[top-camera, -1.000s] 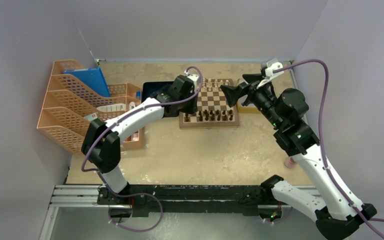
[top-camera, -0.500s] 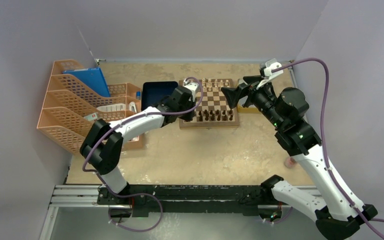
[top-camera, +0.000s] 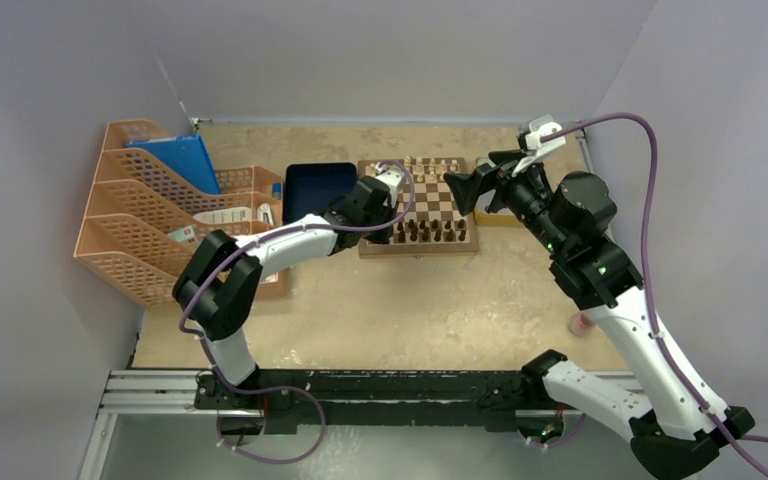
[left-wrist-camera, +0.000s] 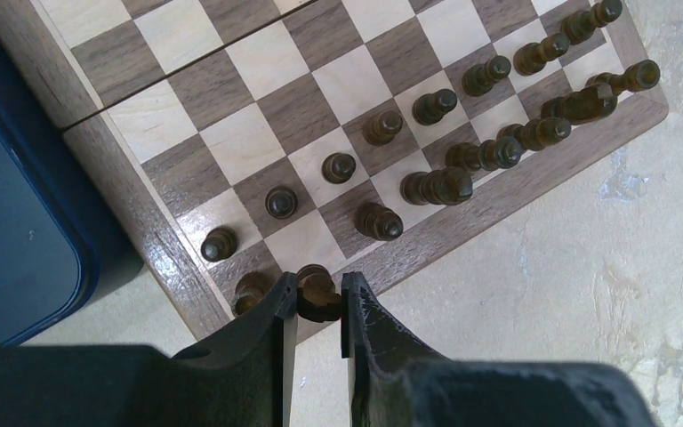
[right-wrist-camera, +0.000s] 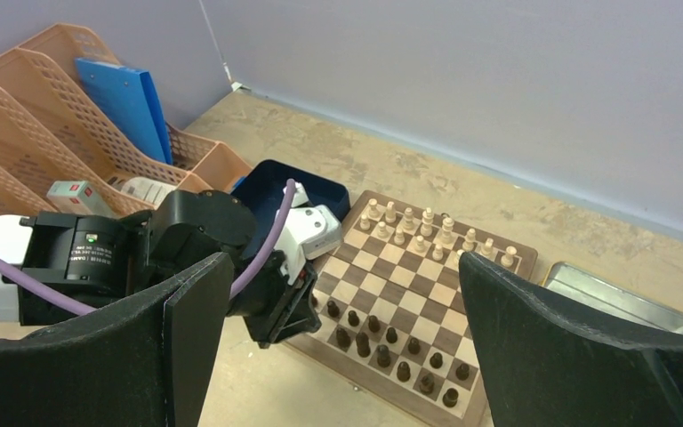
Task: Set up the chess pieces on the board
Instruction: Place the chess piece on the chessboard.
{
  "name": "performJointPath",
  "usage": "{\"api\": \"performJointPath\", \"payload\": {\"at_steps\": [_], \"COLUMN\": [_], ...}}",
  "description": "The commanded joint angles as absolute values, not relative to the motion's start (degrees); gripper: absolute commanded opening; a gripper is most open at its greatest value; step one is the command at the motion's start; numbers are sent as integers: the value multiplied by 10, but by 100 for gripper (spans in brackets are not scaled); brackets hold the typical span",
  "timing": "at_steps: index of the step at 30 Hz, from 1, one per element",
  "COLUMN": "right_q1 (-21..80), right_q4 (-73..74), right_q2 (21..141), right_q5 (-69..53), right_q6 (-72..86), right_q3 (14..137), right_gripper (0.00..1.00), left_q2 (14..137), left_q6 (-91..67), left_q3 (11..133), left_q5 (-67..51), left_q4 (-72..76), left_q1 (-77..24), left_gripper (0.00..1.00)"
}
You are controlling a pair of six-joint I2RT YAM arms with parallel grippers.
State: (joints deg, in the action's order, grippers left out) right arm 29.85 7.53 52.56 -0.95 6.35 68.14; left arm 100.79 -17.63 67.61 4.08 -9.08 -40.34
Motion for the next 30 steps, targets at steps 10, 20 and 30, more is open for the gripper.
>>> {"api": "performJointPath", "payload": {"at_steps": [10,20,30], "right_q1": [300,300,300], "right_q4": [68,74,75], "right_q2": [524,525,522], "right_q5": [18,23,26], "right_q6": [50,42,42], "right_q3": [705,709,706], "right_gripper": [99,99,99], "left_q2": [1038,1049,1048], "left_q6": [-157,-151,-142], "left_q3": [685,691,704], "left_q5": [36,45,52], "left_q4": [-44,-46,-50], "left_q1": [-409,-410,-411], "left_gripper": [1,2,2]}}
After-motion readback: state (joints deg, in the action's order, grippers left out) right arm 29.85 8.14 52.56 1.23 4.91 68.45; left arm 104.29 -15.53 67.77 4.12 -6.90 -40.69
